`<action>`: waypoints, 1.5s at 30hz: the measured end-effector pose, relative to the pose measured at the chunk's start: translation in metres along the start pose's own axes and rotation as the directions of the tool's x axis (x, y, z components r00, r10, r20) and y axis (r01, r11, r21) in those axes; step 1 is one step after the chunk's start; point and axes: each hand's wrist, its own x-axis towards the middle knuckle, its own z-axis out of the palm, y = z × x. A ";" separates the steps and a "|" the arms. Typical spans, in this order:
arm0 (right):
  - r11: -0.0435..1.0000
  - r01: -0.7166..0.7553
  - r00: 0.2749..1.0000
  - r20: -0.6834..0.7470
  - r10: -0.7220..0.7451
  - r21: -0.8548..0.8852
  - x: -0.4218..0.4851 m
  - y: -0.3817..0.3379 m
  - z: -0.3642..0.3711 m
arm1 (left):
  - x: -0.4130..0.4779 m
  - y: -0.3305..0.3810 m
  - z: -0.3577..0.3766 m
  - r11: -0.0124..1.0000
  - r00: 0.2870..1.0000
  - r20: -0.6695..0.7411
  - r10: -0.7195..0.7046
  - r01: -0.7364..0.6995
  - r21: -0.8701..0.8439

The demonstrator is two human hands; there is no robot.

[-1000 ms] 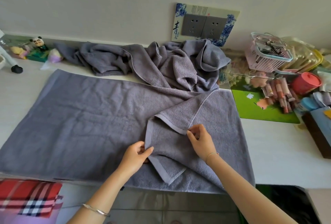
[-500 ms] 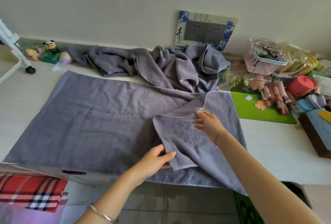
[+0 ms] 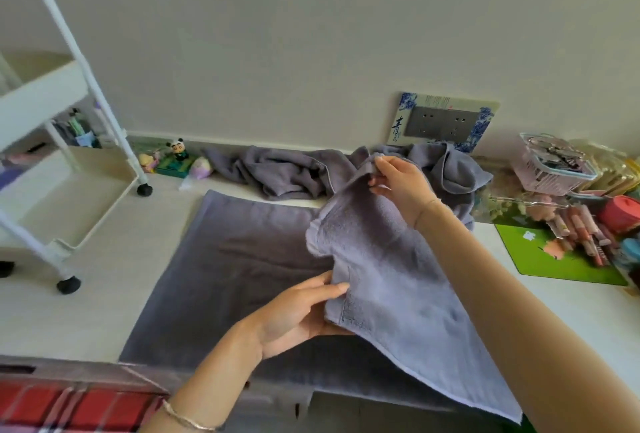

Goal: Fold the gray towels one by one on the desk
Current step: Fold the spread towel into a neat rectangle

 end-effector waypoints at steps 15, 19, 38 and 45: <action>0.947 -0.120 0.963 0.197 0.184 -0.297 0.078 0.081 0.284 | -0.127 0.020 -0.218 0.991 0.818 -0.560 -0.135 0.109 -0.079; 0.805 -0.076 0.945 0.215 0.247 -0.589 0.080 0.145 0.275 | -0.118 -0.027 -0.269 0.865 0.645 -0.722 -0.250 0.484 0.133; 0.527 -0.057 0.990 0.021 0.141 -0.848 0.112 0.171 0.177 | -0.060 -0.025 -0.297 0.666 0.507 -0.793 0.338 0.467 0.582; 0.244 0.188 0.982 0.180 -0.055 -0.951 0.131 0.168 0.168 | -0.048 -0.017 -0.301 0.496 0.481 -0.695 0.535 0.487 0.719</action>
